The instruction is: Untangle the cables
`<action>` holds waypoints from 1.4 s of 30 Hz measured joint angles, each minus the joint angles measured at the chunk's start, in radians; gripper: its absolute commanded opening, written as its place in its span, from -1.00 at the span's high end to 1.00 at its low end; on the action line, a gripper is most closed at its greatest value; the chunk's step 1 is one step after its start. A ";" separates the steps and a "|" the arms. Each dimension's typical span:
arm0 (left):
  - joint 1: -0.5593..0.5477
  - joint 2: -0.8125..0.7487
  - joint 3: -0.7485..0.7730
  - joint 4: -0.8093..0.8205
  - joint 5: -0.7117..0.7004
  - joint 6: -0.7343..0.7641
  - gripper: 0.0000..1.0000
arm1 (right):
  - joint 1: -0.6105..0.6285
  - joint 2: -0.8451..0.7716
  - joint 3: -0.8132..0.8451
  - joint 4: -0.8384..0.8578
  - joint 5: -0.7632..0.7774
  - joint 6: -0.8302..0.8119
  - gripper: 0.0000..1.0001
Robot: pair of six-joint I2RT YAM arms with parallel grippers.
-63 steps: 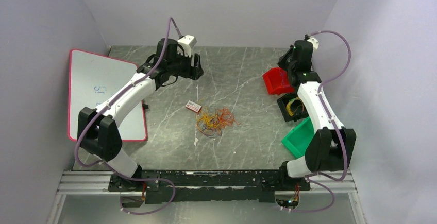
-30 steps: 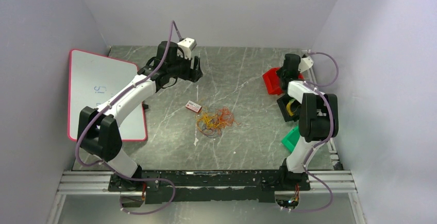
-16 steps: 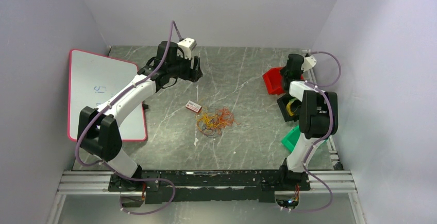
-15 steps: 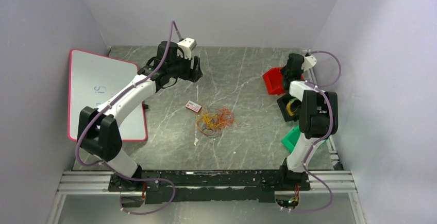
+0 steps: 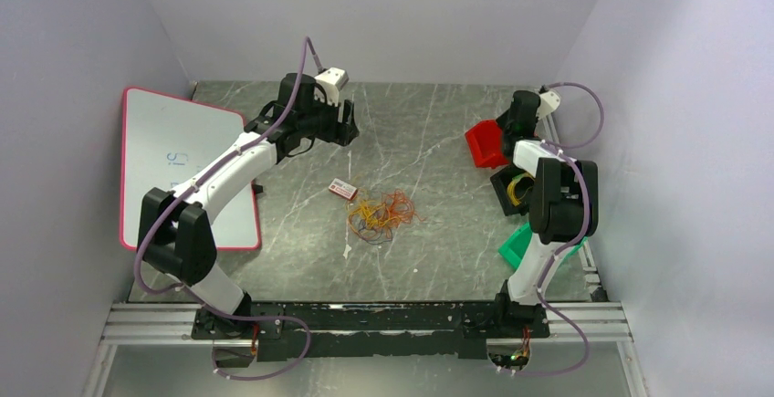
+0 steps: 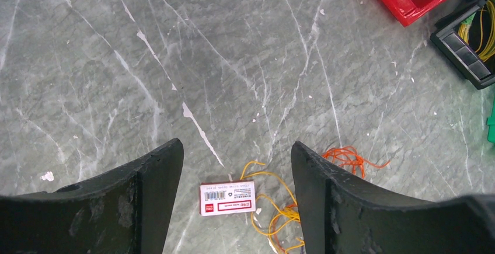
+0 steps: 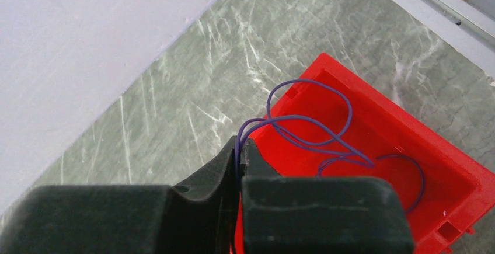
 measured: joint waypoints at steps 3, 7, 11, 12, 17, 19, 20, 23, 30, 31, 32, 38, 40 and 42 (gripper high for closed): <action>0.000 0.002 0.000 0.000 0.000 0.000 -0.44 | -0.003 0.006 0.000 -0.015 -0.019 0.004 0.80; 0.000 0.003 0.000 0.000 0.000 0.000 -0.44 | -0.006 0.009 0.000 -0.055 -0.033 0.011 0.73; 0.000 0.003 0.000 0.000 0.000 0.001 -0.44 | -0.006 0.008 0.000 -0.081 -0.034 0.023 0.60; 0.000 0.003 0.000 0.000 0.000 0.001 -0.43 | -0.006 0.008 0.000 -0.088 -0.034 0.026 0.56; 0.000 0.003 0.000 0.000 0.000 0.003 -0.43 | -0.007 -0.004 -0.003 -0.126 -0.032 0.034 0.46; 0.000 0.004 0.000 0.000 0.000 0.003 -0.43 | -0.007 -0.016 -0.004 -0.144 -0.031 0.035 0.41; 0.000 0.005 0.000 0.000 0.000 0.003 -0.43 | -0.007 -0.023 -0.004 -0.153 -0.029 0.035 0.37; 0.000 0.009 0.000 -0.001 0.000 0.003 -0.42 | -0.008 -0.047 -0.004 -0.181 -0.027 0.036 0.24; 0.000 0.013 0.000 -0.001 0.001 0.003 -0.42 | -0.017 -0.058 0.000 -0.251 -0.026 0.034 0.17; 0.000 0.013 0.000 -0.001 0.001 0.003 -0.42 | -0.019 -0.058 0.002 -0.266 -0.024 0.033 0.16; 0.000 0.013 0.000 -0.001 0.001 0.003 -0.42 | -0.021 -0.058 0.003 -0.270 -0.024 0.033 0.16; 0.000 0.013 0.000 -0.001 0.001 0.003 -0.42 | -0.036 -0.058 0.023 -0.301 -0.030 0.019 0.05; 0.000 0.013 0.000 -0.001 0.001 0.003 -0.42 | -0.041 -0.058 0.042 -0.316 -0.042 0.007 -0.01; 0.000 0.013 0.000 -0.001 0.002 0.003 -0.41 | -0.044 -0.058 0.072 -0.336 -0.063 -0.009 -0.03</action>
